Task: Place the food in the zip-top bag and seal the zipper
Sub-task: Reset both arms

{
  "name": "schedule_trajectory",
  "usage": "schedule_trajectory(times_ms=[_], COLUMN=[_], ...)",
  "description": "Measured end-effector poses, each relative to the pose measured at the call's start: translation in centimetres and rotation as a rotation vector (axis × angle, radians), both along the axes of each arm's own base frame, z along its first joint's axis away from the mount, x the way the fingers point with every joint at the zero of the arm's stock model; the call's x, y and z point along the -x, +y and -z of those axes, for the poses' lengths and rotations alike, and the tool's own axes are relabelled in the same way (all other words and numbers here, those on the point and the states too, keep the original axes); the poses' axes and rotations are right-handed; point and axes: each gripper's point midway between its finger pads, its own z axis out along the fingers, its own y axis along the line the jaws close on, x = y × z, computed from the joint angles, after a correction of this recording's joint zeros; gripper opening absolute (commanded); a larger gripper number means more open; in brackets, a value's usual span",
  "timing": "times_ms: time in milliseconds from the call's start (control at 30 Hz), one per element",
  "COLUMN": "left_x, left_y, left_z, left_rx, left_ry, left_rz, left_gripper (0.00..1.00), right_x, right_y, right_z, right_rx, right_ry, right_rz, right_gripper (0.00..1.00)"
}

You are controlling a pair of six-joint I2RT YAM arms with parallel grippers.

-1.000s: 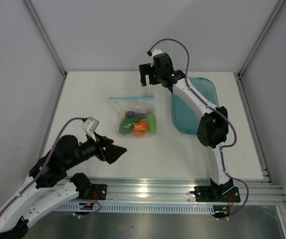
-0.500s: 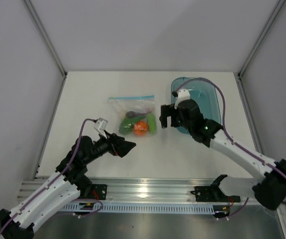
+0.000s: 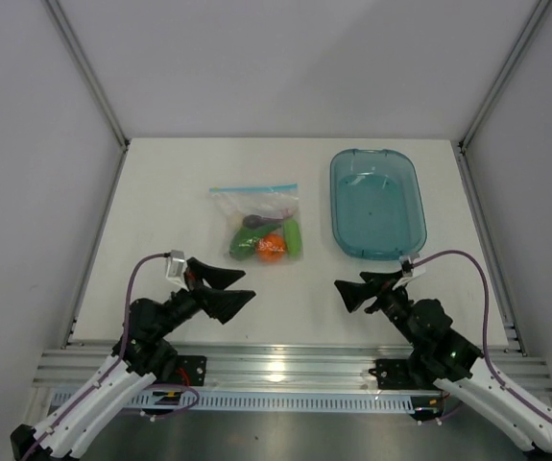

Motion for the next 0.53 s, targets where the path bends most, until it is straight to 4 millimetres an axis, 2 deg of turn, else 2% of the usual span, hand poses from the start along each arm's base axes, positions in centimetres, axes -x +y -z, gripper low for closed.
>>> schedule_trajectory(times_ms=[67,167,267,333,433,533], left_x=[0.3,1.1,2.2,2.8,2.9,2.9], left_y=[0.1,0.4,1.0,1.3,1.3,1.3], left_z=[-0.1,-2.0,-4.6,-5.6,-5.7,-5.6], left_rx=[0.027,0.102,0.185,0.219,0.223,0.219], left_ry=[-0.010,-0.049,-0.120,-0.151,-0.153,-0.150], left_rz=[0.007,0.026,0.046,0.055,0.059,0.062], left_gripper=[0.99,1.00,0.99,1.00,0.99,1.00], right_x=[0.0,-0.5,-0.9,-1.0,-0.8,-0.8], right_y=[-0.5,-1.0,-1.5,-1.8,-2.0,-1.9], right_z=[0.1,1.3,4.0,6.1,8.1,7.7], right_rx=[-0.053,-0.067,-0.038,-0.005,0.011,-0.038], right_ry=[-0.005,0.037,0.126,0.186,0.249,0.263], right_rz=[0.026,0.078,0.135,0.164,0.188,0.201], right_gripper=[0.99,0.99,0.99,0.99,1.00,1.00])
